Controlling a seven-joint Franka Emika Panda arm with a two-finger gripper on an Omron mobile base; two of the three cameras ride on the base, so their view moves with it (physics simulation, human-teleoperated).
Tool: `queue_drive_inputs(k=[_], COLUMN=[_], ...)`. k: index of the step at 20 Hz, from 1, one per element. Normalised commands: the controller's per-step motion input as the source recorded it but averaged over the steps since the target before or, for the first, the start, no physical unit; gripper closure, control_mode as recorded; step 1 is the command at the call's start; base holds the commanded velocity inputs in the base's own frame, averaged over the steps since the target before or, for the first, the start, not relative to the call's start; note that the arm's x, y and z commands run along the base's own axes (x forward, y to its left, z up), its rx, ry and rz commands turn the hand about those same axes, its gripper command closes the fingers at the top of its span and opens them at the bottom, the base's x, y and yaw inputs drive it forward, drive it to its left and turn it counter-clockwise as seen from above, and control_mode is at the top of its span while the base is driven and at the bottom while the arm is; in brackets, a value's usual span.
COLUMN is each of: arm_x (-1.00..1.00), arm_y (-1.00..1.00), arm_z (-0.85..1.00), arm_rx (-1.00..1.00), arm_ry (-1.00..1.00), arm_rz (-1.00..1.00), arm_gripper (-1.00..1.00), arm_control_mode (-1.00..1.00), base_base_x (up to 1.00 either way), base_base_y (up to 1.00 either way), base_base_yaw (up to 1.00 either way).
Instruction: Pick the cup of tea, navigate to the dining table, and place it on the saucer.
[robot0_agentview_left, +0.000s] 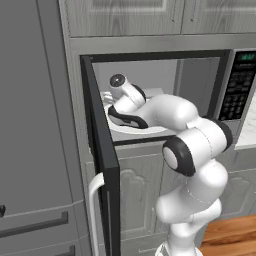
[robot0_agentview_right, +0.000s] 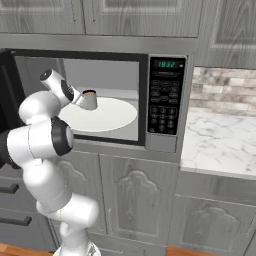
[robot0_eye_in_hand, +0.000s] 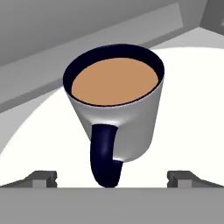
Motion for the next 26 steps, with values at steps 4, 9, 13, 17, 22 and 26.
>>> queue_drive_inputs(k=[4,9,13,17,22,26], arm_x=[0.13,0.12,0.14,0.07,0.12,0.06], arm_y=[0.0,0.0,0.0,0.0,0.0,-0.04], arm_z=[-0.04,0.0,0.0,0.0,0.0,0.0], arm_rx=[0.0,0.0,0.0,0.0,0.0,0.0], arm_ry=[0.0,0.0,0.0,0.0,0.0,0.0], arm_rz=[-0.08,-0.06,-0.05,-0.04,-0.02,0.0], arm_gripper=[-1.0,-1.0,-1.0,-1.0,-1.0,1.0], arm_control_mode=[-1.0,-1.0,-1.0,-1.0,-1.0,-1.0], base_base_x=[0.0,0.0,0.0,0.0,0.0,0.0], base_base_y=[0.0,0.0,0.0,0.0,0.0,0.0], base_base_yaw=[0.0,0.0,0.0,0.0,0.0,0.0])
